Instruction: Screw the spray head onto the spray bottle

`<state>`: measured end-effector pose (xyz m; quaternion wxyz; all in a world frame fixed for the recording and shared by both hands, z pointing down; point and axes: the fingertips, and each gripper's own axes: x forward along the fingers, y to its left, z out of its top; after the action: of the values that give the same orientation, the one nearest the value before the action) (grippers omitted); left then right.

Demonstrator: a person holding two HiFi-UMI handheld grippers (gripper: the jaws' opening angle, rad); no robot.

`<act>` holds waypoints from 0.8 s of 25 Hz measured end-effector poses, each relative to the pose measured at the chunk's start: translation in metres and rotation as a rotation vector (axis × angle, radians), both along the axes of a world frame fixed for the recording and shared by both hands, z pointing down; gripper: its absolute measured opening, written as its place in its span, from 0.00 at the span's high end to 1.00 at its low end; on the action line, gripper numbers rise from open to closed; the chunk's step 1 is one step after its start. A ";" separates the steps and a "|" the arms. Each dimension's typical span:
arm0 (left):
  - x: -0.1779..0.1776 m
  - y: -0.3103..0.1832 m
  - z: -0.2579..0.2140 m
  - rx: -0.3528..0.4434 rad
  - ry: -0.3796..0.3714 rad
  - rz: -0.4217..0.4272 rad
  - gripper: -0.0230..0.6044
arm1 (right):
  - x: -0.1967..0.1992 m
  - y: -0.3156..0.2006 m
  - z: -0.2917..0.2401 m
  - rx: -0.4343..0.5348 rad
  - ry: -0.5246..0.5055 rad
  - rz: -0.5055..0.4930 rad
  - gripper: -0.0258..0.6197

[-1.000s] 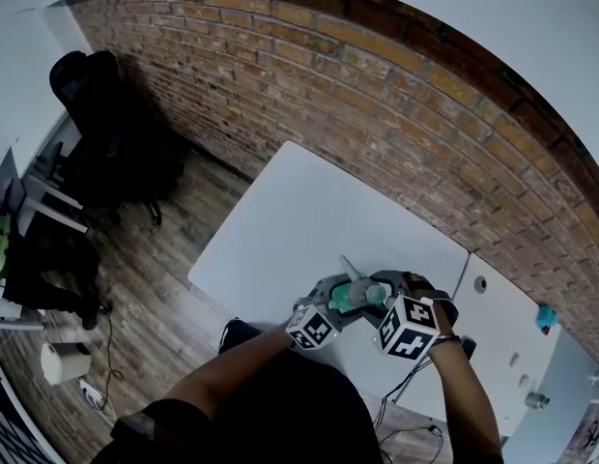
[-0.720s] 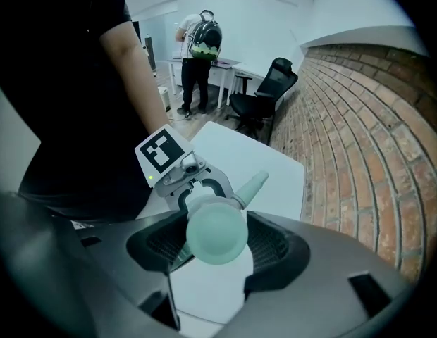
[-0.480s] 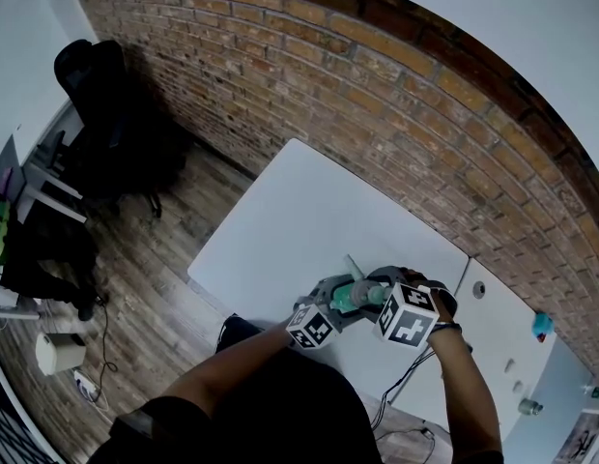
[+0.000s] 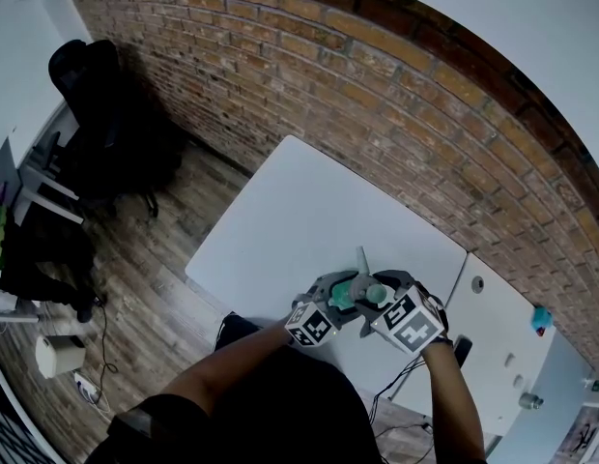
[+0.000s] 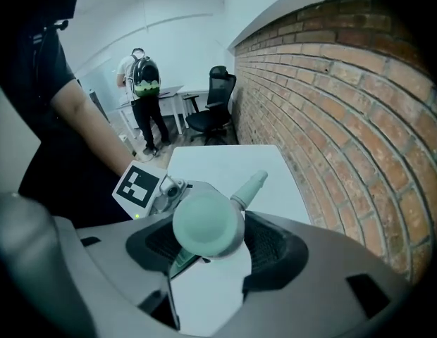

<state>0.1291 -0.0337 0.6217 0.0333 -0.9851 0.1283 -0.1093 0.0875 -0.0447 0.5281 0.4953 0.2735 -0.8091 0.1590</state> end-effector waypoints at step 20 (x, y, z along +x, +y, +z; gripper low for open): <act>0.002 0.000 0.000 -0.009 0.001 0.002 0.42 | 0.000 0.023 -0.023 -0.007 0.350 -0.933 0.57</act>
<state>0.1311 -0.0336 0.6216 0.0289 -0.9854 0.1270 -0.1096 0.0873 -0.0213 0.5051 0.6429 -0.0968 -0.7494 -0.1251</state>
